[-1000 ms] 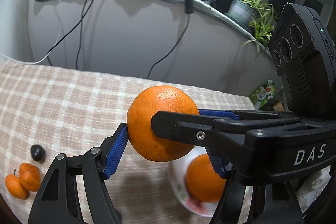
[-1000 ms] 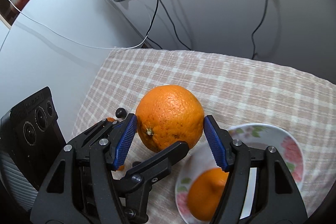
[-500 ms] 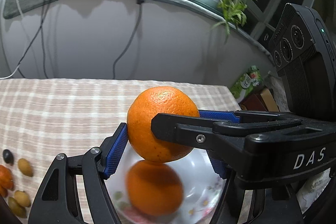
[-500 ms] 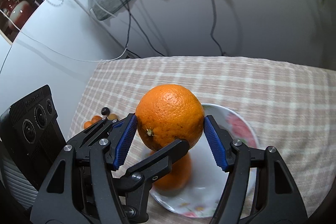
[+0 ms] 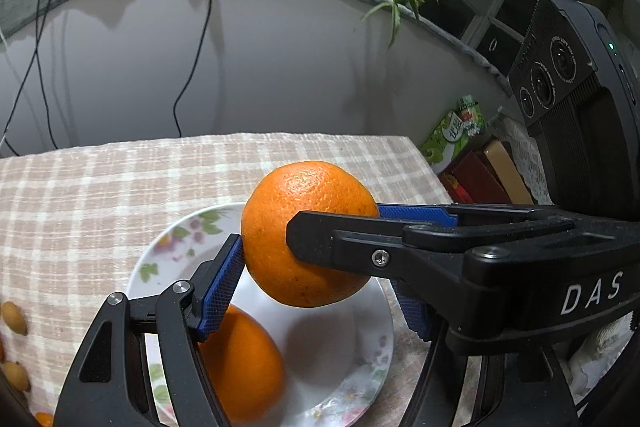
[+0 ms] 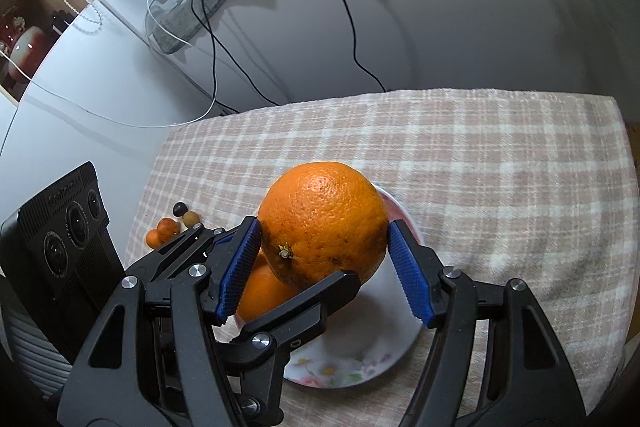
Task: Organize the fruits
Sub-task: 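Carry the second orange with the right gripper and release it on the plate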
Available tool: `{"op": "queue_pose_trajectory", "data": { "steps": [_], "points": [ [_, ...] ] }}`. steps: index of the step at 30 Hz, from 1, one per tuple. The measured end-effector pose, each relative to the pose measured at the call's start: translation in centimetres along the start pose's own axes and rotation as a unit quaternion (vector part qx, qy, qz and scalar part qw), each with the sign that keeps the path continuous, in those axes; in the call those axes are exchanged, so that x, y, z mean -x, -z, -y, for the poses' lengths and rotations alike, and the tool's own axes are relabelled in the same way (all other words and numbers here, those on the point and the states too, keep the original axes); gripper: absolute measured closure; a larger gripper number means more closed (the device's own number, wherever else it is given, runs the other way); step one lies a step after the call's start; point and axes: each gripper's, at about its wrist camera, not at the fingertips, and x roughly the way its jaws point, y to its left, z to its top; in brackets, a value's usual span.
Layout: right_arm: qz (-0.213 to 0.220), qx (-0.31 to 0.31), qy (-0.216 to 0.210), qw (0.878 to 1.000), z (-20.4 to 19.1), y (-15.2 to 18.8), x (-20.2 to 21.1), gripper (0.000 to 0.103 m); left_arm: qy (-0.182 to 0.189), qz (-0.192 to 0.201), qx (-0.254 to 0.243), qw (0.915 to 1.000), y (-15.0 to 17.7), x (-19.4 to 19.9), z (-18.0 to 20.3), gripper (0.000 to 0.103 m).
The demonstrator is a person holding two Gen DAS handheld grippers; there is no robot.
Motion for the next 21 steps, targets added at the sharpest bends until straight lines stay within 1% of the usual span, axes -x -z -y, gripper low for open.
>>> {"op": "queue_pose_trajectory", "data": {
  "steps": [7,11,14,17,19,20,21],
  "points": [
    [-0.009,-0.012,0.001,1.0,1.4,0.8,-0.1,0.034,0.004,-0.017,-0.006,0.9998,0.6,-0.9,0.5,0.034],
    [-0.011,-0.019,-0.002,1.0,1.8,1.2,-0.1,0.034,0.0,-0.023,-0.015,0.9996,0.8,-1.2,0.9,0.034],
    [-0.011,-0.022,-0.004,1.0,1.8,1.4,0.0,0.034,0.0,-0.024,-0.016,0.9996,0.8,-1.1,1.0,0.034],
    [-0.011,-0.02,0.002,1.0,1.8,1.5,0.0,0.034,-0.003,-0.023,-0.019,0.9996,1.0,-0.9,1.0,0.034],
    [-0.004,-0.018,0.009,1.0,1.8,1.5,0.3,0.034,0.0,-0.018,-0.019,0.9997,1.1,-0.4,1.0,0.034],
    [0.002,-0.019,0.007,1.0,1.8,1.6,0.6,0.034,-0.01,-0.014,-0.022,0.9996,1.1,-0.2,1.0,0.033],
    [0.007,-0.02,0.005,1.0,1.9,1.6,0.9,0.034,-0.009,-0.01,-0.025,0.9996,1.1,0.0,1.0,0.033]
  ]
}}
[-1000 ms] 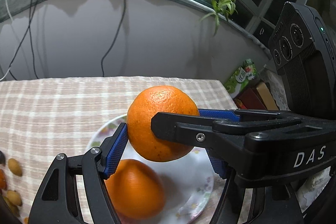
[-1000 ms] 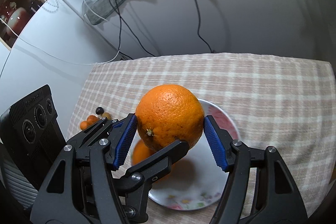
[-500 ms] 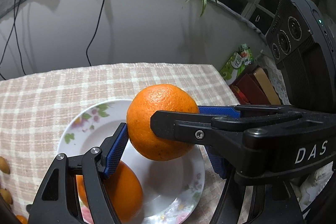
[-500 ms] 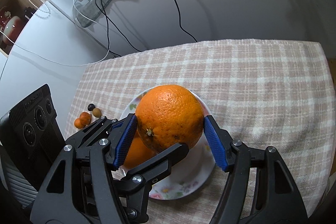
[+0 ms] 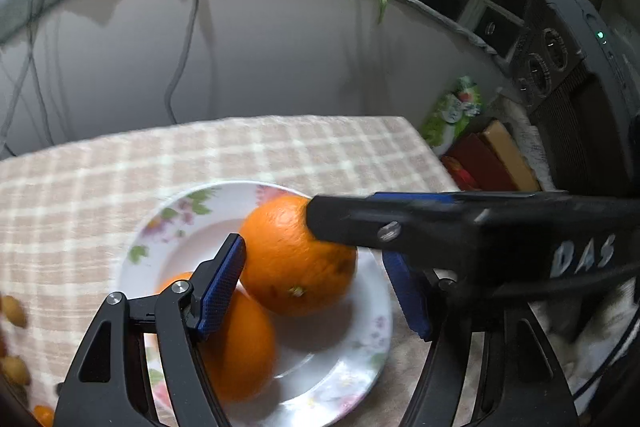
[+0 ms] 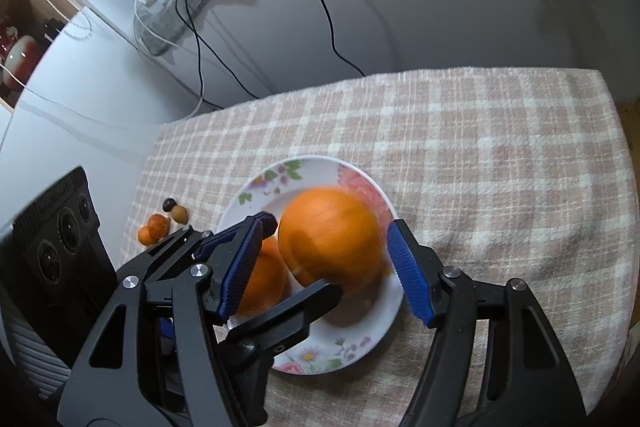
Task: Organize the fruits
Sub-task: 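Carry the second orange with the right gripper and release it on the plate, then move the left gripper to the small kumquat and close on it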
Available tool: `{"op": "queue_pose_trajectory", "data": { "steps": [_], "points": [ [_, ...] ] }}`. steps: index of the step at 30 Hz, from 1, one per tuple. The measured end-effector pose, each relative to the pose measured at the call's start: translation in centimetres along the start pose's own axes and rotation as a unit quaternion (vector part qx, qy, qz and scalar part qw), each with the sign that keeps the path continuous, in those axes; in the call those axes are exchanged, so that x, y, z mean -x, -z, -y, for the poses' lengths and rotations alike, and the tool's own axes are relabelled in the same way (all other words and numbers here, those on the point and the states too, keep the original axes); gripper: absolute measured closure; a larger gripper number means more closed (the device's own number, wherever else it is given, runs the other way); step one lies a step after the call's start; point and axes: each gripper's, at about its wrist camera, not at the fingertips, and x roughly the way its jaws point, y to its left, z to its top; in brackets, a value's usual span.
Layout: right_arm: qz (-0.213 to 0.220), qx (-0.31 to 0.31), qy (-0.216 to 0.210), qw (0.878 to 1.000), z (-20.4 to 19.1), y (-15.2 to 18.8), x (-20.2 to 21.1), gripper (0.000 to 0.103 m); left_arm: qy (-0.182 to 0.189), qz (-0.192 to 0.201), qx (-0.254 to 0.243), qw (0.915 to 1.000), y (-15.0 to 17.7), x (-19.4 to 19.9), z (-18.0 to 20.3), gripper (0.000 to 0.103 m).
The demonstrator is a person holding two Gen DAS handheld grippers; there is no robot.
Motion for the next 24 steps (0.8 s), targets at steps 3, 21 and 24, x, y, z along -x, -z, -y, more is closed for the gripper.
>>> {"op": "queue_pose_trajectory", "data": {
  "steps": [3,21,24],
  "points": [
    [0.013,0.001,0.0,1.0,-0.2,-0.2,0.9,0.034,0.003,0.001,0.004,1.0,0.1,0.3,-0.1,0.033],
    [0.09,0.091,0.055,0.99,-5.4,1.5,2.0,0.034,-0.007,0.051,0.014,0.9986,2.3,6.0,-3.3,0.033],
    [0.097,0.124,0.062,0.986,-7.2,2.1,1.6,0.033,-0.027,0.058,0.017,0.9978,3.0,7.5,-4.6,0.033]
  ]
}}
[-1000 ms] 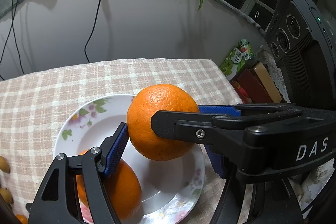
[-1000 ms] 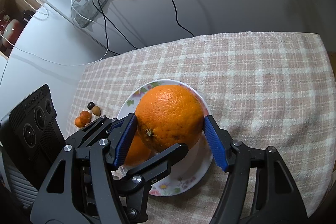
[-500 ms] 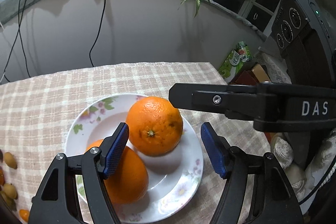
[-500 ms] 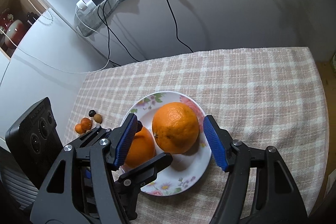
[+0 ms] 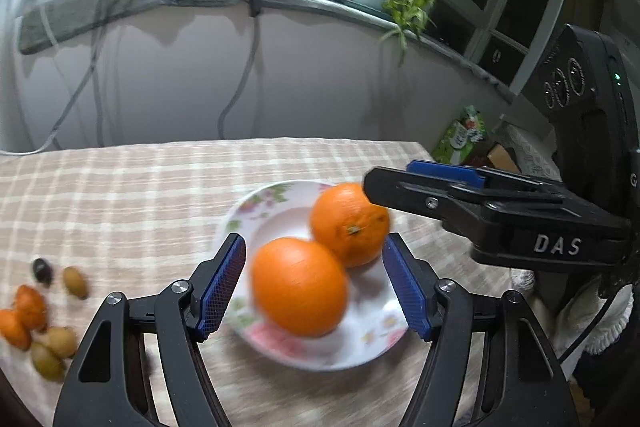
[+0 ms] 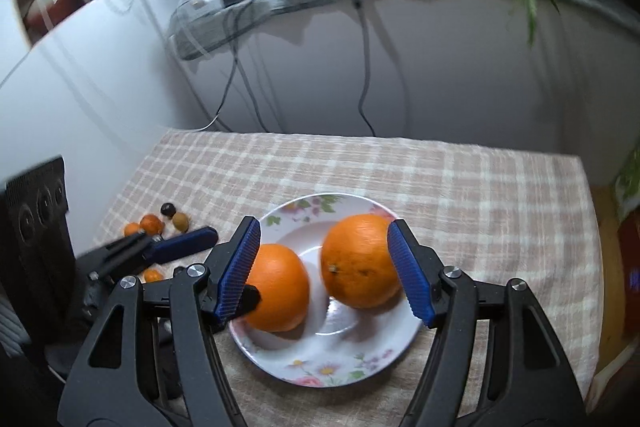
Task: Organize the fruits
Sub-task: 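Move the left gripper to the small kumquat and close on it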
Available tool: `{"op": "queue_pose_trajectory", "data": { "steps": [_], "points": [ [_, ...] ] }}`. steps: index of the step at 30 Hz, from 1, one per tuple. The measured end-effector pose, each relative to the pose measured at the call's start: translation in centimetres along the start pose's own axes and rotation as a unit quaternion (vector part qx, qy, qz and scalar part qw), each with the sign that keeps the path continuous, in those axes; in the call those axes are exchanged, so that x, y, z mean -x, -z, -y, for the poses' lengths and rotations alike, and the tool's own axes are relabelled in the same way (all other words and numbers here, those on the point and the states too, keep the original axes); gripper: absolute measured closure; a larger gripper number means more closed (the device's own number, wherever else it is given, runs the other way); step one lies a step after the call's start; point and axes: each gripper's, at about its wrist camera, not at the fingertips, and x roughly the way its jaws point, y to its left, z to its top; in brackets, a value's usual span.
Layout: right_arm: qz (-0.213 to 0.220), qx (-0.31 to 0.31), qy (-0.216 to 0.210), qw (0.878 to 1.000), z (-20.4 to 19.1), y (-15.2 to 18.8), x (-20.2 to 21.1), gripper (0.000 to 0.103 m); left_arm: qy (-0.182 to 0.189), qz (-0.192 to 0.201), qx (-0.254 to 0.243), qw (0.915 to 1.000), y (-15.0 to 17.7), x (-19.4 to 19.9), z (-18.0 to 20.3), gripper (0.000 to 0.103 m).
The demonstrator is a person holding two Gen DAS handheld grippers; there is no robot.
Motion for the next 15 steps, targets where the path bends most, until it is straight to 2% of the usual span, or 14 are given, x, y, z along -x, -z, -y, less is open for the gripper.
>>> {"op": "queue_pose_trajectory", "data": {
  "steps": [8,14,15],
  "points": [
    [-0.003,0.059,-0.028,0.998,-5.0,1.4,-0.4,0.033,-0.052,0.009,0.021,0.9984,2.4,3.8,-4.2,0.033],
    [-0.014,0.084,-0.073,0.994,-8.3,3.2,-1.5,0.033,-0.087,0.0,0.043,0.9953,5.4,6.1,-7.2,0.034],
    [-0.017,0.09,-0.078,0.993,-8.9,3.5,-1.7,0.034,-0.092,-0.002,0.047,0.9947,5.9,6.3,-7.7,0.037]
  ]
}}
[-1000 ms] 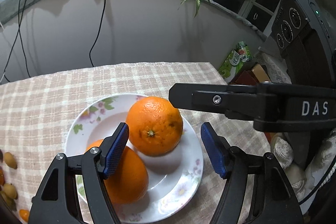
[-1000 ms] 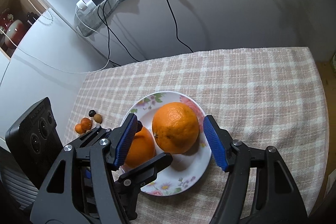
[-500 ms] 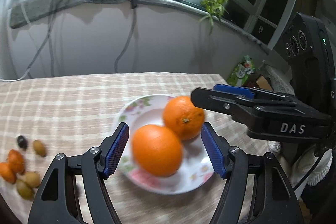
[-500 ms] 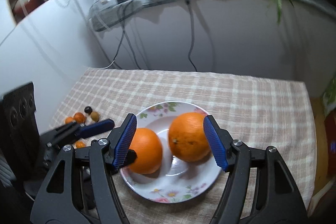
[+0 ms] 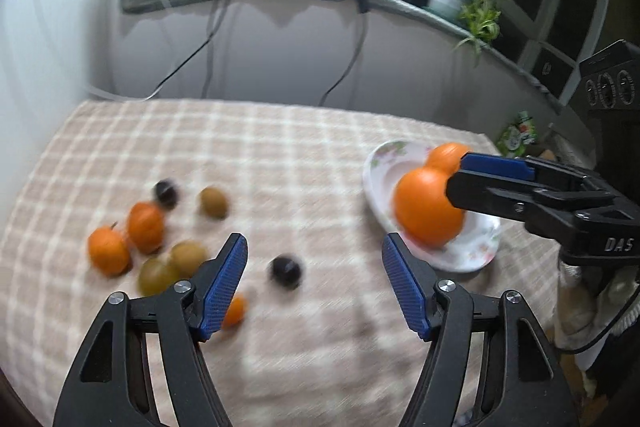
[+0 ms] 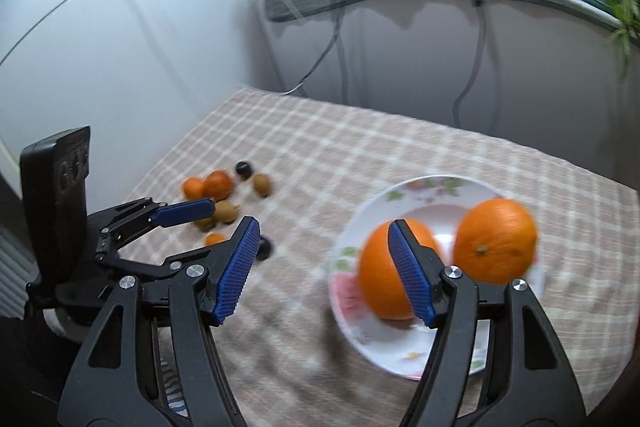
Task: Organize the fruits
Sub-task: 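Move the left gripper to the small kumquat and close on it, then carry the kumquat with the left gripper toward the plate while the right gripper grasps a dark plum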
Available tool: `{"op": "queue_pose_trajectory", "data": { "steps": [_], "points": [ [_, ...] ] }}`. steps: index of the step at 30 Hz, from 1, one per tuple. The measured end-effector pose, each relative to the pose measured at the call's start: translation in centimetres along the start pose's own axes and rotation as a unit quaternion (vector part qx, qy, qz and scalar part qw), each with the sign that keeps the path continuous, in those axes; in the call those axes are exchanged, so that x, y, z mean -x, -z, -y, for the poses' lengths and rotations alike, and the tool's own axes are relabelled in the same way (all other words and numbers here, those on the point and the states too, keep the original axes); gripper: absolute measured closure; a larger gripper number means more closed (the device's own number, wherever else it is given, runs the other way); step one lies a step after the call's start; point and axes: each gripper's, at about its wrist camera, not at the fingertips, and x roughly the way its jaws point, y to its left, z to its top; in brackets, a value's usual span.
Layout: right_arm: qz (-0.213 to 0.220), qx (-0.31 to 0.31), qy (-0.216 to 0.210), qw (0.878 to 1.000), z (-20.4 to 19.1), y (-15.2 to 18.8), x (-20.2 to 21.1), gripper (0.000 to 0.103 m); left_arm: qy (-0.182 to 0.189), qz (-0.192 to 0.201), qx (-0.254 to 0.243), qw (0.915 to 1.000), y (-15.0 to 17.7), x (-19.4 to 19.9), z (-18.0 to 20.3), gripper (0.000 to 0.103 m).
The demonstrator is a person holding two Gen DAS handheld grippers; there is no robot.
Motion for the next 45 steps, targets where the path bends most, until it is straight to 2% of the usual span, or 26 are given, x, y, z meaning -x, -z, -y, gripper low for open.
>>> {"op": "queue_pose_trajectory", "data": {
  "steps": [2,6,9,19,21,29,40,43,45],
  "points": [
    [-0.009,0.009,-0.016,1.0,-1.2,0.4,-0.9,0.035,-0.003,-0.006,0.008,0.9999,0.7,0.1,-0.7,0.044],
    [-0.032,0.016,-0.04,0.999,-2.7,1.1,-2.8,0.052,-0.007,-0.019,0.023,0.9995,2.1,0.3,-2.2,0.055],
    [-0.045,0.019,-0.047,0.998,-3.5,1.4,-4.1,0.056,-0.008,-0.021,0.034,0.9992,2.7,0.4,-3.0,0.06],
    [-0.078,0.035,-0.046,0.995,-5.2,2.0,-7.8,0.061,-0.019,-0.035,0.05,0.9979,3.9,-0.8,-4.6,0.065],
    [-0.083,0.033,-0.044,0.995,-5.2,2.0,-8.4,0.067,-0.021,-0.036,0.05,0.9979,3.8,-1.1,-4.7,0.065],
    [-0.102,0.037,-0.028,0.994,-5.2,2.0,-10.5,0.068,-0.026,-0.043,0.039,0.998,3.7,-1.9,-4.6,0.065],
    [-0.12,0.059,-0.006,0.991,-5.6,2.2,-12.5,0.069,-0.033,-0.041,0.033,0.9981,3.6,-2.4,-4.9,0.073],
    [-0.123,0.067,-0.003,0.99,-5.8,2.2,-12.9,0.071,-0.031,-0.04,0.033,0.9982,3.6,-2.4,-5.0,0.076],
    [-0.122,0.069,-0.002,0.99,-5.9,2.0,-13.0,0.075,-0.03,-0.039,0.034,0.9982,3.6,-2.4,-5.1,0.077]
  ]
}}
